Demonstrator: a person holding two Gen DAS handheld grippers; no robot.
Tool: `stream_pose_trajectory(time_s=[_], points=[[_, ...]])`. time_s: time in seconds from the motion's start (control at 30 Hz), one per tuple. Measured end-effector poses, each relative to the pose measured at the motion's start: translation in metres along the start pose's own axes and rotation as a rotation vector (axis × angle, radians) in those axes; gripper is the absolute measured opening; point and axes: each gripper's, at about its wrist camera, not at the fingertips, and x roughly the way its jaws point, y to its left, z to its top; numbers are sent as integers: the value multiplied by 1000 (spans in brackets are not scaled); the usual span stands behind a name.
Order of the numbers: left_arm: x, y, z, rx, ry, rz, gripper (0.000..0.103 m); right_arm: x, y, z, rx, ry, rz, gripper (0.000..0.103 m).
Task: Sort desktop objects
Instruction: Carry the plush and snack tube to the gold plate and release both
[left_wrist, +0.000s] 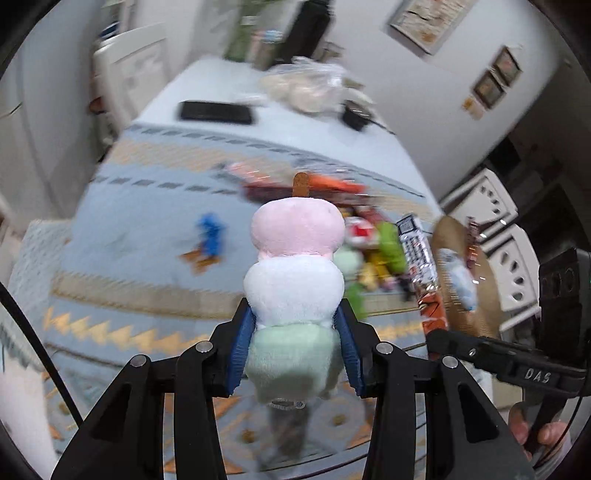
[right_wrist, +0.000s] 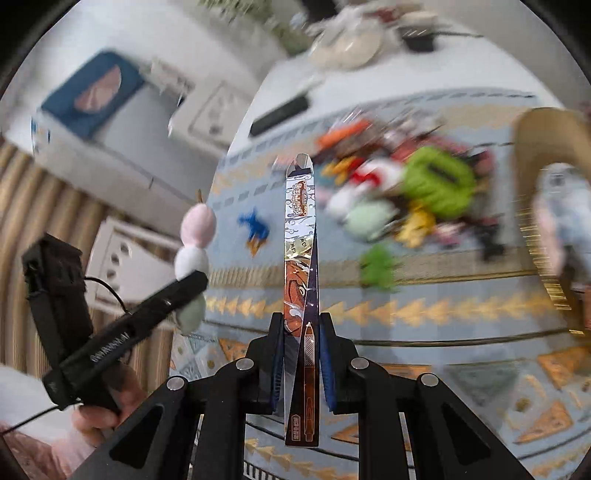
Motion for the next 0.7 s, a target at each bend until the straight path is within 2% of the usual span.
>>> stream_pose_trajectory(time_s=[0.2,0.4,0.57,0.7], points=[[23,-78,16,104,20,-94,41,-94,-65,13,119,-162,-57,17],[50,-149,24,189,37,-151,41,-163,-138,17,247,-292,-150,17],[76,-199,28,241,62,-179,41,-183,-182,23,301,-301,-210,17],[102,-224,33,239,83,-196,42,-179,-198,33,297,-285,-232,17]])
